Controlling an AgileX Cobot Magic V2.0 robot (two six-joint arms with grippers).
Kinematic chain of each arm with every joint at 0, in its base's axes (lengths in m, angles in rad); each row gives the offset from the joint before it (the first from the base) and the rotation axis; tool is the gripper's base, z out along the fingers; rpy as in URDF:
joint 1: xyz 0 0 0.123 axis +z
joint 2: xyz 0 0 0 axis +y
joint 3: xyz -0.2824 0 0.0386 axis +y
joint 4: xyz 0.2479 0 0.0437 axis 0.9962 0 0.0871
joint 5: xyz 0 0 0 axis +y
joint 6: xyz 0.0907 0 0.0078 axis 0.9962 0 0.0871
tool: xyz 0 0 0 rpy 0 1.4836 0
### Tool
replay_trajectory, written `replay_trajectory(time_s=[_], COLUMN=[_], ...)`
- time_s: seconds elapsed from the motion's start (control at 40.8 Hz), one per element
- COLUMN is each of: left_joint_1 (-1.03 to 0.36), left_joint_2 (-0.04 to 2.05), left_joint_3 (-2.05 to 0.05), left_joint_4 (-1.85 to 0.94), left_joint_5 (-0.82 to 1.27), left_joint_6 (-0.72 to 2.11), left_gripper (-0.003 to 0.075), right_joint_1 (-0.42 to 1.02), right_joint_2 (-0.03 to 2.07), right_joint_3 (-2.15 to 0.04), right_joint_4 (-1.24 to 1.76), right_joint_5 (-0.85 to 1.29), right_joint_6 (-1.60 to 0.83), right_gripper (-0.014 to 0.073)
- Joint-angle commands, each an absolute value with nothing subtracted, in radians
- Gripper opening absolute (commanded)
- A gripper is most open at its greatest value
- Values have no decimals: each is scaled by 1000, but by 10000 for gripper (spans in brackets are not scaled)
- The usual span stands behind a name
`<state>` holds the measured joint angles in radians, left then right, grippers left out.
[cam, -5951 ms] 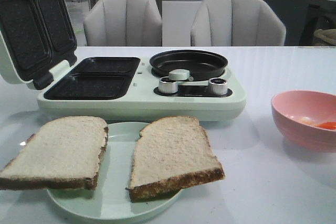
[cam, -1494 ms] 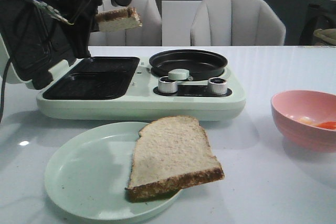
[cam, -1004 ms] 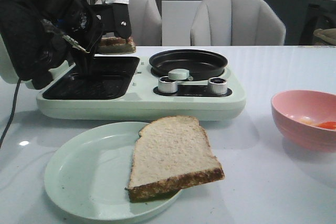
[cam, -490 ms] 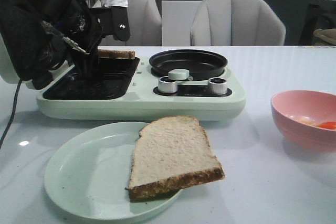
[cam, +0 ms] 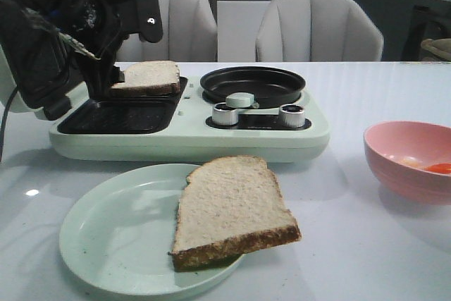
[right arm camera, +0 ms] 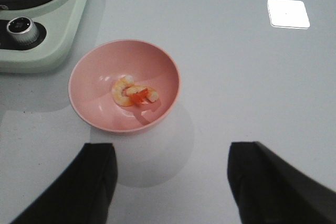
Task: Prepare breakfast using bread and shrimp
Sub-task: 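Open the left gripper and withdraw it from the sandwich maker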
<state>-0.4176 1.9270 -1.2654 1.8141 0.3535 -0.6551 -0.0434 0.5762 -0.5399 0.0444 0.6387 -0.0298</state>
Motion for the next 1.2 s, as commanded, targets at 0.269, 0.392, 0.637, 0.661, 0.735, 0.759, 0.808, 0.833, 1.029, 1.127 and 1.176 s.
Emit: replay_trajectory(time_s=[0.269,0.392,0.637,0.661,0.735,0.759,0.808,0.833,1.029,1.127,1.176], left_joint_1=[-596,-693,-856,-865,-895,-902,-920,-926,-958,-958,-958], left_joint_2=[1556,1426,1209,1190,1121,1095,1051,1033,857,785,744], left_joint_3=[-1065,-1026,-1025,-1025,-1014,-1010,-996,-987,-866,-808,-782], left_joint_4=[1536,1210,630,591,517,498,457,436,340,302,290], left_joint_5=[523,578,830,841,841,837,836,835,784,755,754], left_joint_6=[-715,-580,-400,-400,-400,-400,-400,-400,-402,-402,-402], left_gripper=[488,487,487,487,487,487,487,487,487,487,487], right_joint_1=[-47,-47,-47,-47,-47,-47,-47,-47,-47,-47,-47], right_joint_2=[586,586,586,586,586,586,586,586,586,586,586], right_joint_3=[-575,-575,-575,-575,-575,-575,-575,-575,-575,-575,-575], right_joint_4=[35,35,35,35,35,35,35,35,35,39,39], right_joint_5=[571,571,571,571,571,571,571,571,571,570,570], right_joint_6=[-33,-33,-33,-33,-33,-33,-33,-33,-33,-33,-33], right_gripper=[556,556,556,556,556,556,556,556,556,556,556])
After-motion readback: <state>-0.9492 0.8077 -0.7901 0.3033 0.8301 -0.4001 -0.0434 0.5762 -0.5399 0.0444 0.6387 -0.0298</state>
